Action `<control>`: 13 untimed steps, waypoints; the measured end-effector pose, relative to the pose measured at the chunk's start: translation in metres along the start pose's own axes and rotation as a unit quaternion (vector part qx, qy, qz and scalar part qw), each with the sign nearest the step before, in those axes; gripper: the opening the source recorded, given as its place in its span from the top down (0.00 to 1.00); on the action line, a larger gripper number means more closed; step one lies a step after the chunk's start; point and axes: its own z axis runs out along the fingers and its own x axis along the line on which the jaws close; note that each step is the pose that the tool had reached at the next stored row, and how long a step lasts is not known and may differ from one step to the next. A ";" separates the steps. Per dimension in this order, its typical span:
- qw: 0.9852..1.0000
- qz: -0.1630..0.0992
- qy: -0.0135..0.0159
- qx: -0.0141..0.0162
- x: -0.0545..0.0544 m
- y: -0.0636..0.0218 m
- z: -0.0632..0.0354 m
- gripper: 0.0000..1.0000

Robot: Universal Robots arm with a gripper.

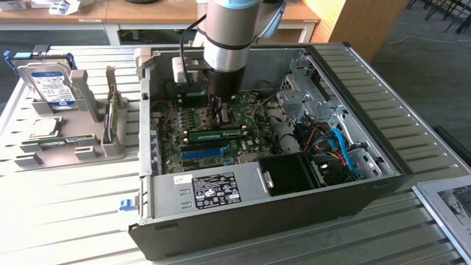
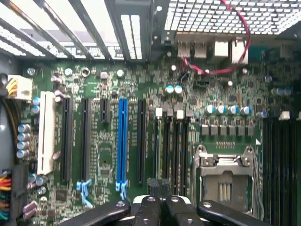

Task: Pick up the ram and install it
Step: 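Press down the ram until it locks into place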

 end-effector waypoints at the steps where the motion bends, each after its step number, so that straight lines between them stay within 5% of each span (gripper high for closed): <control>1: 1.000 0.000 0.000 0.000 0.000 0.0018 0.0001 0.90; 13: 1.000 0.000 0.000 0.000 0.000 0.0054 0.0028 0.90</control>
